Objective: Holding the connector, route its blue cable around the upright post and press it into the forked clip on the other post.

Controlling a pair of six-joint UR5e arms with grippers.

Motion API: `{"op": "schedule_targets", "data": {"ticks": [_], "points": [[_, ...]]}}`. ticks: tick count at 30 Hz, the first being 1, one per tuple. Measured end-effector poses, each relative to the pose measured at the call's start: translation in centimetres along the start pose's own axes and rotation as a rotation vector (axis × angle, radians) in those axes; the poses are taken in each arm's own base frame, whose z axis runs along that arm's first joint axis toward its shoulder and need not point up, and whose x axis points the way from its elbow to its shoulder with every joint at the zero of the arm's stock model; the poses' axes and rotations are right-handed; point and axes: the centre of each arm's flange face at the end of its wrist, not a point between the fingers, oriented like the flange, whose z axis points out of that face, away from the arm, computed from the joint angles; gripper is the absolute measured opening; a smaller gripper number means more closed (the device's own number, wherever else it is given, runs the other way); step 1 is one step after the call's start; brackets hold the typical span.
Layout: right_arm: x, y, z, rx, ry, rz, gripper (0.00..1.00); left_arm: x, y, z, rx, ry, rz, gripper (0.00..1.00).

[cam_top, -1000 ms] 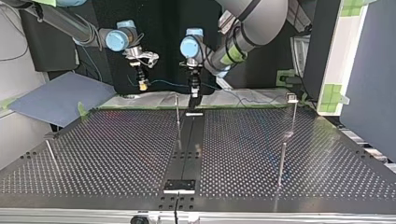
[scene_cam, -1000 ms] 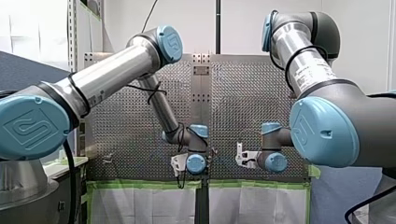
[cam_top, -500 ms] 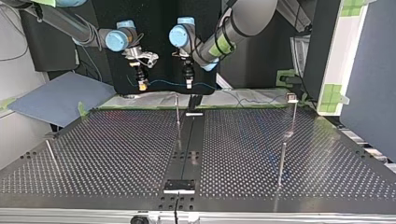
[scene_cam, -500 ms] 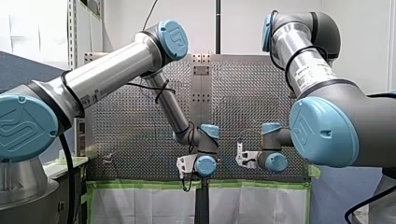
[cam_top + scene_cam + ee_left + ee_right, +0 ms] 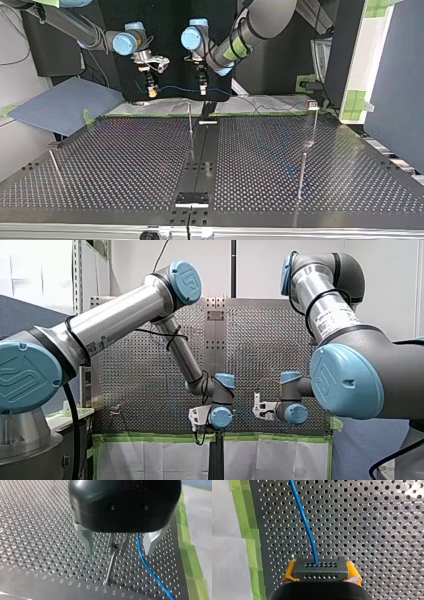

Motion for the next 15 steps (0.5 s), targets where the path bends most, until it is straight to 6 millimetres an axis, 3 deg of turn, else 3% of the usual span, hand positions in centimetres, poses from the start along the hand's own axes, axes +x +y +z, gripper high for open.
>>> {"op": "schedule_targets", "data": {"ticks": [15], "points": [[0.0, -0.2, 0.0, 0.003, -0.001, 0.000, 0.00, 0.9, -0.7, 1.5, 0.039, 0.031, -0.035, 1.00]]}}
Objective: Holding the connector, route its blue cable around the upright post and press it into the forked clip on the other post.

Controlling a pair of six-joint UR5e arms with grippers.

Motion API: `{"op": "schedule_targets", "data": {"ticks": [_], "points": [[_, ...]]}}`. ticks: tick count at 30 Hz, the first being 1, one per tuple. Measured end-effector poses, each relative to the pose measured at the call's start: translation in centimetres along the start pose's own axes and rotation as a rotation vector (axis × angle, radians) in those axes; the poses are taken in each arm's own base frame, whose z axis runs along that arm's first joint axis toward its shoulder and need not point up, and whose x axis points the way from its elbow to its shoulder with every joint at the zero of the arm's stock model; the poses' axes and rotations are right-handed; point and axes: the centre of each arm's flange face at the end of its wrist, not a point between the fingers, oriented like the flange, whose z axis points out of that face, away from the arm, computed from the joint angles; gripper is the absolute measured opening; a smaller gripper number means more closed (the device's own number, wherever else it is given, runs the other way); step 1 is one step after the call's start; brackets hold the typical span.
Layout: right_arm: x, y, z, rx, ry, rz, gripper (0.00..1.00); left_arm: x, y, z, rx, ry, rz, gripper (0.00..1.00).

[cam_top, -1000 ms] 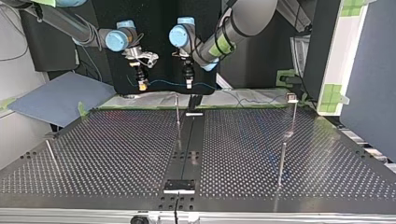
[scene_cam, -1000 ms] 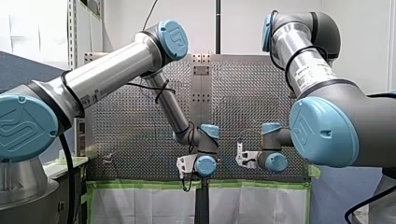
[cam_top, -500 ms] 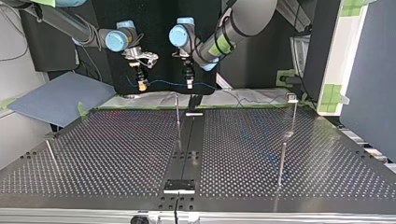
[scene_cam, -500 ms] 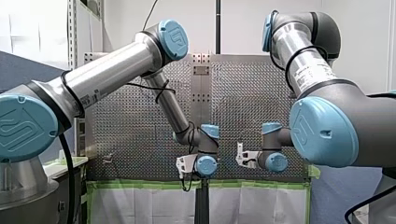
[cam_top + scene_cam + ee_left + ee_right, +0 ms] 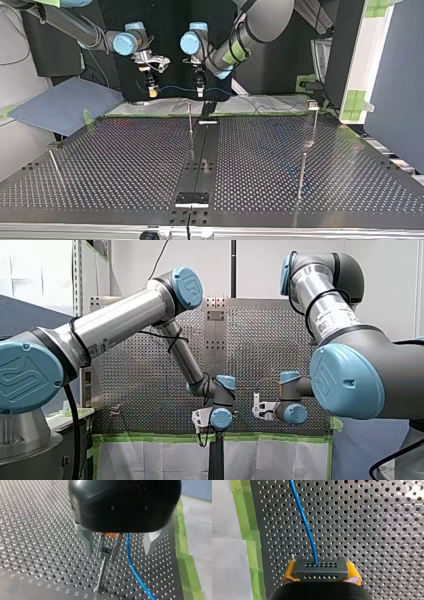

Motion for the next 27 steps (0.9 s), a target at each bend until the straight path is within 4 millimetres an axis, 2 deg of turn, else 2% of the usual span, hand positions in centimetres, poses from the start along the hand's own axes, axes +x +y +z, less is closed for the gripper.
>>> {"op": "schedule_targets", "data": {"ticks": [10, 11, 12, 14, 15, 16, 17, 18, 19, 20, 27], "points": [[0.2, 0.7, 0.3, -0.014, 0.001, 0.003, 0.00, -0.9, 0.4, 1.4, -0.050, -0.015, -0.003, 1.00], [0.2, 0.7, 0.3, -0.016, 0.000, 0.003, 0.00, -0.9, 0.4, 1.4, -0.053, -0.016, -0.001, 0.94], [0.2, 0.8, 0.3, -0.018, -0.001, 0.004, 0.00, -0.9, 0.4, 1.4, -0.054, -0.017, 0.000, 0.94], [0.2, 1.0, 0.3, -0.022, -0.003, 0.005, 0.00, -1.0, 0.4, 1.5, -0.057, -0.020, 0.007, 0.64], [0.2, 1.1, 0.3, -0.024, -0.004, 0.005, 0.00, -1.0, 0.4, 1.5, -0.057, -0.023, 0.010, 0.64], [0.2, 1.1, 0.3, -0.026, -0.005, 0.005, 0.00, -1.0, 0.4, 1.5, -0.056, -0.026, 0.016, 0.35], [0.2, 1.2, 0.3, -0.027, -0.006, 0.005, 0.00, -1.0, 0.3, 1.5, -0.055, -0.030, 0.020, 0.29], [0.2, 1.2, 0.3, -0.028, -0.007, 0.005, 0.00, -1.0, 0.2, 1.5, -0.053, -0.033, 0.023, 0.29], [0.2, 1.2, 0.3, -0.028, -0.008, 0.005, 0.00, -1.1, 0.1, 1.5, -0.051, -0.038, 0.025, 0.09], [0.2, 1.3, 0.3, -0.029, -0.009, 0.005, 0.00, -1.1, 0.1, 1.5, -0.049, -0.040, 0.025, 0.00], [0.2, 1.3, 0.2, -0.032, -0.012, 0.005, 0.00, -1.0, -0.2, 1.5, -0.033, -0.042, 0.028, 0.00]]}}
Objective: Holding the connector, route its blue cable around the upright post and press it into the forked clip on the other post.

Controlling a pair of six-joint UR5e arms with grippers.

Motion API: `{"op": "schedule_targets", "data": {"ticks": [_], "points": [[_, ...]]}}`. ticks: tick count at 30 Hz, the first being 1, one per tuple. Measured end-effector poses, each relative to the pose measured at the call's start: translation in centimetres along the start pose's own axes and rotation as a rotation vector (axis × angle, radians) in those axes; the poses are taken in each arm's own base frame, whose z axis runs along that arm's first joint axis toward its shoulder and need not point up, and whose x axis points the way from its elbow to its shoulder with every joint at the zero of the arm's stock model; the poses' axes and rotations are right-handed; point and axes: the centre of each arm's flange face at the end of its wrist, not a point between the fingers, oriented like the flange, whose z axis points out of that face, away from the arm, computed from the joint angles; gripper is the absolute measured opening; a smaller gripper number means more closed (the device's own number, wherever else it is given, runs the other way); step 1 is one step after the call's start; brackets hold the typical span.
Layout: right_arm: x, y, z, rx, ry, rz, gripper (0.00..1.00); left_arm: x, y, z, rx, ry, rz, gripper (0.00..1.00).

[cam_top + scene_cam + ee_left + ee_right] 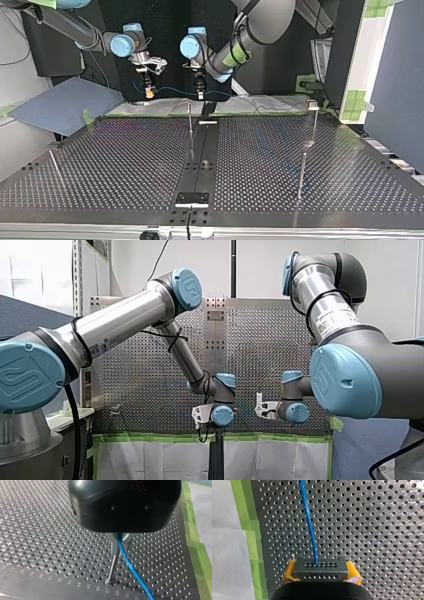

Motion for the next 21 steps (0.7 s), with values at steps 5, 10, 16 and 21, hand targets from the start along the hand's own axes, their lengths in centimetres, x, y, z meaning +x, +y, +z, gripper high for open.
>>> {"op": "schedule_targets", "data": {"ticks": [5, 10, 16, 21], "points": [[0.01, 0.17, 0.01, -0.005, 0.000, 0.000, 0.00, 0.01, 0.05, -0.04, -0.005, -0.001, 0.002, 0.00], [0.05, 0.36, 0.05, -0.010, 0.001, 0.002, 0.00, 0.00, 0.02, -0.13, -0.010, -0.003, 0.008, 0.00], [0.18, 0.59, 0.21, -0.014, 0.005, 0.004, 0.00, -0.01, -0.31, -0.16, 0.004, -0.010, 0.016, 0.00], [0.36, 0.76, 0.43, -0.016, 0.010, 0.005, 0.00, -0.09, -0.81, -0.09, 0.029, -0.021, 0.008, 0.00]]}}
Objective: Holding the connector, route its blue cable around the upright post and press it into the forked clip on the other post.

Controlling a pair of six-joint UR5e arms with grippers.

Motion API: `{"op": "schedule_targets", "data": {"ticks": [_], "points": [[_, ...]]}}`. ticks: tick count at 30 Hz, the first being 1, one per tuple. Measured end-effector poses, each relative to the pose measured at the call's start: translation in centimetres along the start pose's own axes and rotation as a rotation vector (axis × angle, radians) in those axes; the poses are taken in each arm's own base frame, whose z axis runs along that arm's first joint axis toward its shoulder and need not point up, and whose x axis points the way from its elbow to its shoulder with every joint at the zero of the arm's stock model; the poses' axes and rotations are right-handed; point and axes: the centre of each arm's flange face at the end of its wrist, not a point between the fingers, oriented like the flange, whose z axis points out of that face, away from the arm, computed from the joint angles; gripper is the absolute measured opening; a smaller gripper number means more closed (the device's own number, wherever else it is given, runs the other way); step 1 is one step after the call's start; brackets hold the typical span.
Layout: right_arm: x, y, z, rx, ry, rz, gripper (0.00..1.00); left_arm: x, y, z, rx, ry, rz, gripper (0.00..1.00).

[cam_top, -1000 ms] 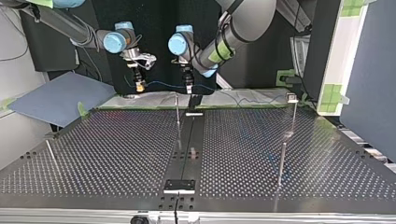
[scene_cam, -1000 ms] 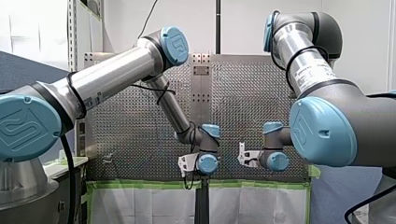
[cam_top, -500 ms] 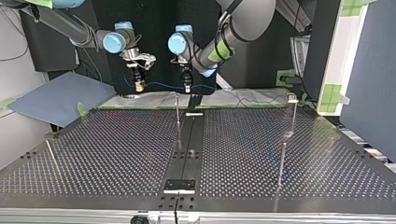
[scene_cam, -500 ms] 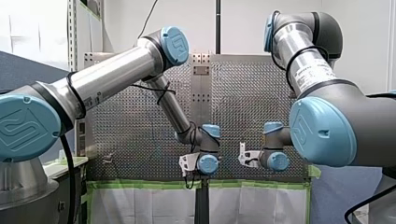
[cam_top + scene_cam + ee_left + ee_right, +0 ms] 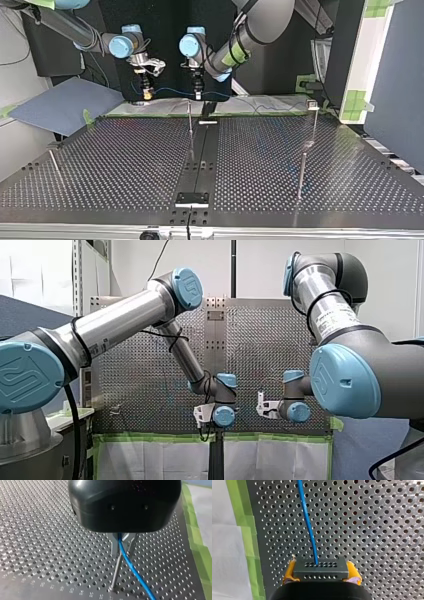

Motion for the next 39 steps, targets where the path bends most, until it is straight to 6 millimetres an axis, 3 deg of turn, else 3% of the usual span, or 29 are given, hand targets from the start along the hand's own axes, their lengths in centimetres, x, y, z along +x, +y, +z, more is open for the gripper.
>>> {"op": "schedule_targets", "data": {"ticks": [11, 21, 39], "points": [[0.6, 0.4, 0.8, -0.005, 0.002, 0.000, 0.00, -0.4, -1.0, 0.7, 0.029, -0.001, -0.029, 0.00], [0.8, 0.9, 1.1, -0.012, -0.001, 0.003, 0.00, 1.7, -1.1, 1.3, 0.025, 0.008, -0.054, 0.00], [0.9, 1.3, 1.3, -0.014, 0.002, 0.006, 0.00, 1.3, -0.6, 3.3, 0.053, 0.021, -0.102, 0.00]]}}
